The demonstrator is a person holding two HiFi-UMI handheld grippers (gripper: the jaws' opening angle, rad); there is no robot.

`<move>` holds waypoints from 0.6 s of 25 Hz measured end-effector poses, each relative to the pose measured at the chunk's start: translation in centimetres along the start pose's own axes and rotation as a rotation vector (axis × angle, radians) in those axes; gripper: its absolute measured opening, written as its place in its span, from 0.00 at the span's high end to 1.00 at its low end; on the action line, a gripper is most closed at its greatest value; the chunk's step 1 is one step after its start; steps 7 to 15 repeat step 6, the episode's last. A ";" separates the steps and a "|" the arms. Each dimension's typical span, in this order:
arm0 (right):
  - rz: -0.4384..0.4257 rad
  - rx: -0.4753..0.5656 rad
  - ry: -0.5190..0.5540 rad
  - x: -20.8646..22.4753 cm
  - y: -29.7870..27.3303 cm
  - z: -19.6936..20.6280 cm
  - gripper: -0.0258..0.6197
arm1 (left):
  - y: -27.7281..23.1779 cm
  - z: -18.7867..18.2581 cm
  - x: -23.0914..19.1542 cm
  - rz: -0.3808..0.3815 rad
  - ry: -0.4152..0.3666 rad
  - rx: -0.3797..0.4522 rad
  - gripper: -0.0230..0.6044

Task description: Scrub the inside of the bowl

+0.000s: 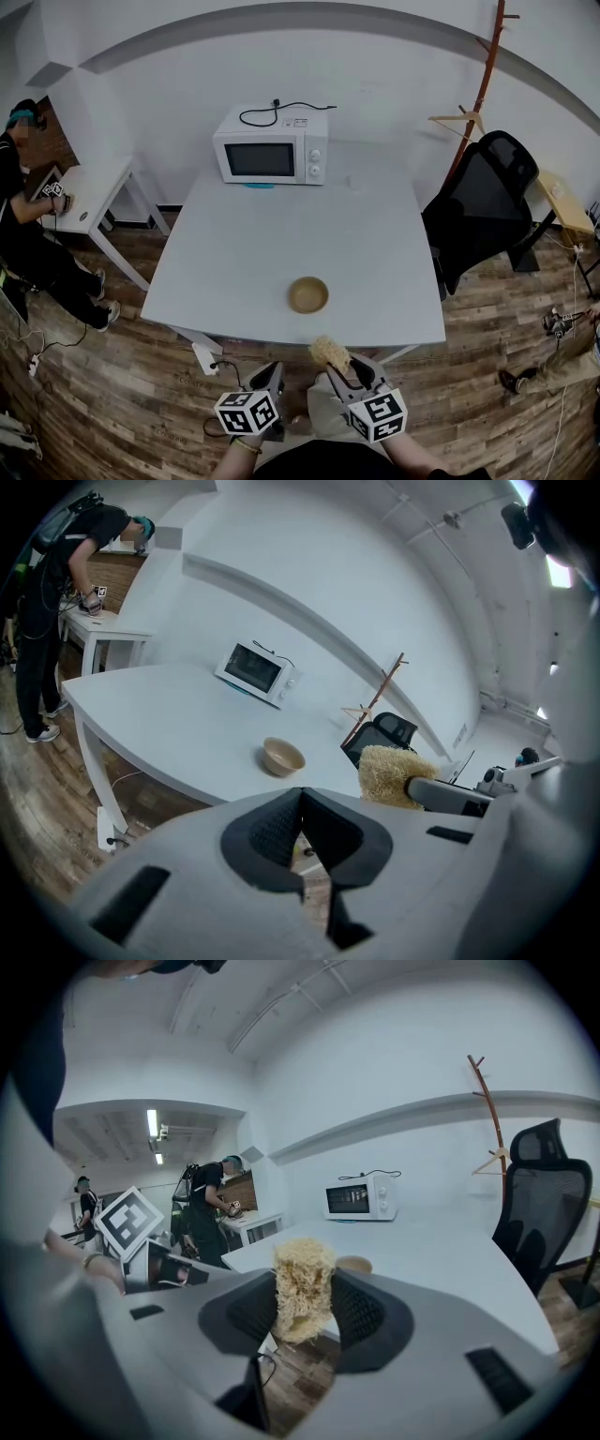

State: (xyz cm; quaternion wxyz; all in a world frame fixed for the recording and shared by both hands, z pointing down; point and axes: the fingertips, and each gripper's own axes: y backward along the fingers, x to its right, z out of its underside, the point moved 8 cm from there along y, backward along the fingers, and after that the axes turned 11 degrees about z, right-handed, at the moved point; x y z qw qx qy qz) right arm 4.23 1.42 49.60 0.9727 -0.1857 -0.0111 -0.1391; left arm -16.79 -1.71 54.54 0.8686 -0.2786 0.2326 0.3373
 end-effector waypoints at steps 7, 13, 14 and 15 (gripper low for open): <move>0.016 -0.007 -0.009 0.5 0.3 0.2 0.71 | -0.6 0.6 0.6 0.027 -0.007 -0.029 0.93; 0.016 -0.007 -0.009 0.5 0.3 0.2 0.71 | -0.6 0.6 0.6 0.027 -0.007 -0.029 0.93; 0.016 -0.007 -0.009 0.5 0.3 0.2 0.71 | -0.6 0.6 0.6 0.027 -0.007 -0.029 0.93; 0.016 -0.007 -0.009 0.5 0.3 0.2 0.71 | -0.6 0.6 0.6 0.027 -0.007 -0.029 0.93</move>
